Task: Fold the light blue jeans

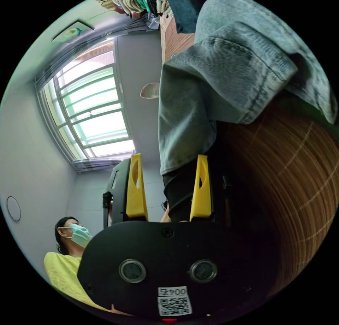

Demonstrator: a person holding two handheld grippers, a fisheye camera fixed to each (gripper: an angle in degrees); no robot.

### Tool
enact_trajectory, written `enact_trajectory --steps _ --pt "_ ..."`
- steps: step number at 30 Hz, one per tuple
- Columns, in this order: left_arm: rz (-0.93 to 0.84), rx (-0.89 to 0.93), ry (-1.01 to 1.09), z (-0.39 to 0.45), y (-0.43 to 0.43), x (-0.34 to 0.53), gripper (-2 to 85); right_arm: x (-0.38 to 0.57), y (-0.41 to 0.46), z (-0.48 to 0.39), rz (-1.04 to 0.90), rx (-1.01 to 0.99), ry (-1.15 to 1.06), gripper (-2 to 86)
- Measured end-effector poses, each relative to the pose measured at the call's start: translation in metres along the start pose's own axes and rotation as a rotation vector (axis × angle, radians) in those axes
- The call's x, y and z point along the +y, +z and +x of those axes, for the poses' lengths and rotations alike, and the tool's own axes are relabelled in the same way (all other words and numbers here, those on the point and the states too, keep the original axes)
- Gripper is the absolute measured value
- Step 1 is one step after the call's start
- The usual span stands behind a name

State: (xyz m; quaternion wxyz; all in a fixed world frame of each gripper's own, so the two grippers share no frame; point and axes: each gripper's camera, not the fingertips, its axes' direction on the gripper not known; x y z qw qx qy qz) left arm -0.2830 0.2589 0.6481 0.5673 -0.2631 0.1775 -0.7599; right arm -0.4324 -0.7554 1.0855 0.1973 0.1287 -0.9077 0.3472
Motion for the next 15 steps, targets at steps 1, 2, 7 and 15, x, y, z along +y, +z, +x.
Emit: enact_trajectory --steps 1,2,7,15 --pt "-0.006 0.000 -0.001 0.001 0.003 -0.003 12.0 -0.006 0.005 0.000 0.001 -0.018 0.001 21.0" --pt "-0.011 -0.005 -0.005 0.001 0.005 -0.005 11.9 -0.012 0.009 -0.002 0.003 -0.018 -0.001 20.9" --pt "-0.011 -0.001 -0.031 -0.004 0.010 -0.011 11.1 -0.021 0.011 -0.009 0.026 0.016 0.001 18.4" --pt "-0.015 0.009 -0.062 -0.006 0.013 -0.025 6.7 -0.019 0.011 -0.015 0.055 -0.033 0.001 14.1"
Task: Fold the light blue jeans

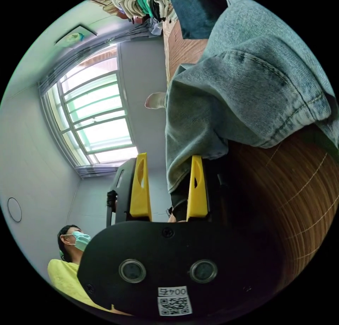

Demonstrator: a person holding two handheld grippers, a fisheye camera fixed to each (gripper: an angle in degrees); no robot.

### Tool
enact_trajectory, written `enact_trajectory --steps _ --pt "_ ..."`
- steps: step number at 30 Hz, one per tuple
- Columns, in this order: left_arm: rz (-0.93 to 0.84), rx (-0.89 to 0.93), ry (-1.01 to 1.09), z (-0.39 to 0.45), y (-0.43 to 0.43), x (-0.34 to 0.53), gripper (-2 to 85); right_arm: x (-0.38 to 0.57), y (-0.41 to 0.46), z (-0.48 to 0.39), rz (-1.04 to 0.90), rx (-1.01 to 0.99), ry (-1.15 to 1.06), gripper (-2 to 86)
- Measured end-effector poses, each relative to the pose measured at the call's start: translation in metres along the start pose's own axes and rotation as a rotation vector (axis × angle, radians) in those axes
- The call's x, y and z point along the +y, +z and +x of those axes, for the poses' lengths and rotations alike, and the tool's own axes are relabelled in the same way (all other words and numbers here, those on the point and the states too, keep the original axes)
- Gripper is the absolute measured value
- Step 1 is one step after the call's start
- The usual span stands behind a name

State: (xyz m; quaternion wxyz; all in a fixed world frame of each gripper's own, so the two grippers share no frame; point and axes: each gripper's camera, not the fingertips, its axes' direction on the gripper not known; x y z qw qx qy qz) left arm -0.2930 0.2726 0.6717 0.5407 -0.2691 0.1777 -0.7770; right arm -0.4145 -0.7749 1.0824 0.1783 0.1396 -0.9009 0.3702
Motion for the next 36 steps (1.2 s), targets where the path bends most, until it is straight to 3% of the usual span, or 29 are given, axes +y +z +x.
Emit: enact_trajectory --steps 3,6,10,13,16,18,22,24,27,29,33,36 --pt "0.004 -0.014 -0.004 0.001 -0.008 0.000 4.2 0.001 0.001 -0.017 0.058 -0.013 -0.065 2.2" --pt "0.057 0.004 0.061 0.020 -0.032 -0.004 3.3 0.001 0.009 -0.063 0.057 0.063 -0.190 1.0" --pt "0.095 0.103 0.143 0.046 -0.101 -0.013 2.7 0.021 0.032 -0.166 -0.098 0.173 -0.505 0.4" --pt "0.049 0.050 0.286 0.056 -0.166 0.007 2.4 0.059 0.024 -0.233 -0.215 0.242 -0.719 0.8" --pt "0.045 0.023 0.259 0.016 -0.226 0.058 2.3 0.078 -0.015 -0.260 -0.222 0.310 -0.758 2.3" --pt "0.071 0.038 0.143 -0.030 -0.249 0.099 2.2 0.072 -0.051 -0.252 -0.133 0.396 -0.643 3.4" --pt "0.141 0.158 -0.156 -0.113 -0.257 0.190 2.3 0.058 -0.155 -0.223 0.343 0.608 -0.322 5.6" --pt "0.181 0.174 -0.111 -0.104 -0.259 0.204 2.3 0.067 -0.167 -0.237 0.497 0.639 -0.349 5.5" --pt "0.196 0.076 0.002 -0.081 -0.261 0.212 2.4 0.064 -0.059 -0.291 0.250 0.713 -0.699 6.1" --pt "0.211 0.051 0.014 -0.082 -0.261 0.218 2.5 0.071 0.080 -0.307 -0.059 0.715 -0.909 8.3" --pt "0.231 0.072 0.009 -0.090 -0.268 0.230 2.5 0.098 0.288 -0.289 -0.500 0.639 -1.054 12.1" --pt "0.248 0.031 0.055 -0.085 -0.275 0.241 2.5 0.131 0.433 -0.262 -0.729 0.797 -1.206 13.2"
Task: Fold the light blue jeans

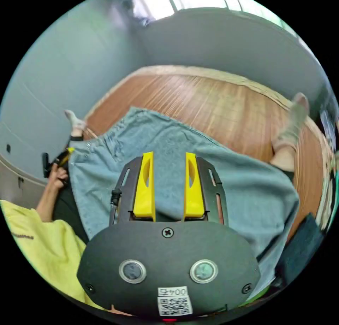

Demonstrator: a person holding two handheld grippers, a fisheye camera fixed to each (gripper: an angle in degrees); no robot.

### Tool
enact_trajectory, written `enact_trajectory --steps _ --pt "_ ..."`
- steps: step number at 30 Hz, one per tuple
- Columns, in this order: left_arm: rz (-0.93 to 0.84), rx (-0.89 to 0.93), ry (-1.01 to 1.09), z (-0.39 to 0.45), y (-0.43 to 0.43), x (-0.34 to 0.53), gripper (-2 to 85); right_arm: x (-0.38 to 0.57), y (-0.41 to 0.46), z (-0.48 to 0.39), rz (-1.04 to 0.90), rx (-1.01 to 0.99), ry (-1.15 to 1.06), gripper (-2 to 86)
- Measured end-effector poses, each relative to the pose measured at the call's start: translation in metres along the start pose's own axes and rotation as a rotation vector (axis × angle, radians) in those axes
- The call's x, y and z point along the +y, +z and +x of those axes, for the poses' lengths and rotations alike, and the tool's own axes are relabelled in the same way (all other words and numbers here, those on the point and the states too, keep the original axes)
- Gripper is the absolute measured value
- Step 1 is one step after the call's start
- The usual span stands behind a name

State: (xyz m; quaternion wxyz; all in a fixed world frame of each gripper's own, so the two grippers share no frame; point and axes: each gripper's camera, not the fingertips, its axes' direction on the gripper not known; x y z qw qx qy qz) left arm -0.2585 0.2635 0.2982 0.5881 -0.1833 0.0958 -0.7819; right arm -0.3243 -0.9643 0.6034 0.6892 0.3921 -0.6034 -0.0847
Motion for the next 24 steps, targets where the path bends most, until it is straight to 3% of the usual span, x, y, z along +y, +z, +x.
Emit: enact_trajectory --steps 5,11,15,17,21,24 --pt "0.002 -0.025 0.054 0.006 -0.010 0.011 2.5 -0.118 0.099 -0.063 -0.164 0.085 -0.184 15.3" --pt "-0.002 -0.029 0.062 0.006 -0.019 0.021 2.5 -0.173 0.164 -0.096 -0.393 0.162 -0.236 23.5" --pt "0.001 -0.028 0.067 0.007 -0.028 0.028 2.4 -0.164 0.150 -0.106 -0.323 0.183 -0.224 16.5" --pt "-0.002 -0.040 0.090 0.012 -0.033 0.033 2.4 -0.148 0.135 -0.110 -0.271 0.181 -0.215 5.6" --pt "-0.020 -0.077 0.154 0.026 -0.041 0.043 2.2 -0.111 0.107 -0.101 -0.173 0.114 -0.101 4.2" --pt "-0.018 -0.111 0.237 0.049 -0.061 0.058 2.2 -0.071 0.051 -0.092 0.010 -0.054 0.003 4.1"
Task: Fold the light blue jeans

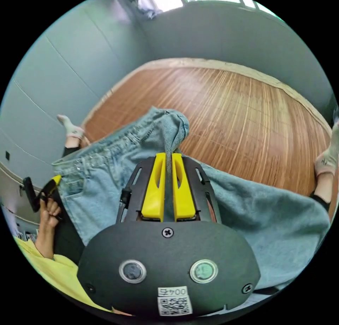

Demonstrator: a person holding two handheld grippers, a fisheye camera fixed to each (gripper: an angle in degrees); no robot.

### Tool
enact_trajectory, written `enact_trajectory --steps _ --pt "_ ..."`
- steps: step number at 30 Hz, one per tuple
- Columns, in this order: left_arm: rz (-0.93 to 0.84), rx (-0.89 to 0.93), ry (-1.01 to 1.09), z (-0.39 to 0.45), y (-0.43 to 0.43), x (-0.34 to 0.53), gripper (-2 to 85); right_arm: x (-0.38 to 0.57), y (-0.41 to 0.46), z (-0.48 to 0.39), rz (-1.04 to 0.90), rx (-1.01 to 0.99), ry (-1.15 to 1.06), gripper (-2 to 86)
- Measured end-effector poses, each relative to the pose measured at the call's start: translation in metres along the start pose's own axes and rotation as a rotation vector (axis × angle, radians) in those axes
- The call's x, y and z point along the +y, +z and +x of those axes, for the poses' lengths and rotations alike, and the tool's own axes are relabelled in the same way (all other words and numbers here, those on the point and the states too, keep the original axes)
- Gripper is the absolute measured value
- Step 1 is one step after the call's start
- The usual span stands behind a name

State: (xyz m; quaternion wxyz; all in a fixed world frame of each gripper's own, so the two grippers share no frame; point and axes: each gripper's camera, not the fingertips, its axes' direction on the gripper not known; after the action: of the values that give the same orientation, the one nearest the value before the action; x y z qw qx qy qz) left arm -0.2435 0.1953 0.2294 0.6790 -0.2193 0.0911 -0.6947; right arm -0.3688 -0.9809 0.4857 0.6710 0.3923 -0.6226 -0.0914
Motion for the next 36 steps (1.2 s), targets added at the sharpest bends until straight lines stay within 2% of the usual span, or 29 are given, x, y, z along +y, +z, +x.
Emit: enact_trajectory --steps 2,5,9,14,20,24,30,33,34,36 --pt "0.005 -0.017 0.063 0.023 -0.022 0.012 2.1 0.031 -0.051 -0.008 0.127 -0.053 0.010 4.1" --pt "0.034 -0.025 0.142 0.050 -0.050 0.022 2.1 0.055 -0.113 -0.019 0.248 -0.029 -0.015 4.1" --pt "0.081 -0.047 0.227 0.073 -0.079 0.015 2.1 0.054 -0.181 -0.022 0.365 -0.012 -0.031 4.1" --pt "0.209 -0.014 0.249 0.071 -0.123 -0.019 2.2 0.019 -0.250 -0.046 0.496 0.027 -0.099 4.0" --pt "0.277 0.014 0.260 0.038 -0.162 -0.067 2.2 -0.050 -0.269 -0.104 0.560 -0.021 -0.226 4.0" --pt "0.304 -0.057 0.252 0.014 -0.174 -0.087 2.2 -0.104 -0.248 -0.154 0.541 -0.032 -0.311 3.9" --pt "0.363 -0.192 0.086 -0.075 -0.186 -0.119 2.8 -0.193 -0.166 -0.217 0.447 -0.085 -0.384 4.2" --pt "0.241 -0.218 -0.050 -0.142 -0.166 -0.135 3.8 -0.233 -0.087 -0.252 0.195 0.055 -0.475 6.4" --pt "0.177 -0.229 -0.125 -0.170 -0.155 -0.135 4.6 -0.243 -0.054 -0.257 0.050 0.103 -0.475 9.4" --pt "0.154 -0.252 -0.233 -0.201 -0.152 -0.123 6.0 -0.241 -0.033 -0.254 -0.023 0.111 -0.462 12.5"
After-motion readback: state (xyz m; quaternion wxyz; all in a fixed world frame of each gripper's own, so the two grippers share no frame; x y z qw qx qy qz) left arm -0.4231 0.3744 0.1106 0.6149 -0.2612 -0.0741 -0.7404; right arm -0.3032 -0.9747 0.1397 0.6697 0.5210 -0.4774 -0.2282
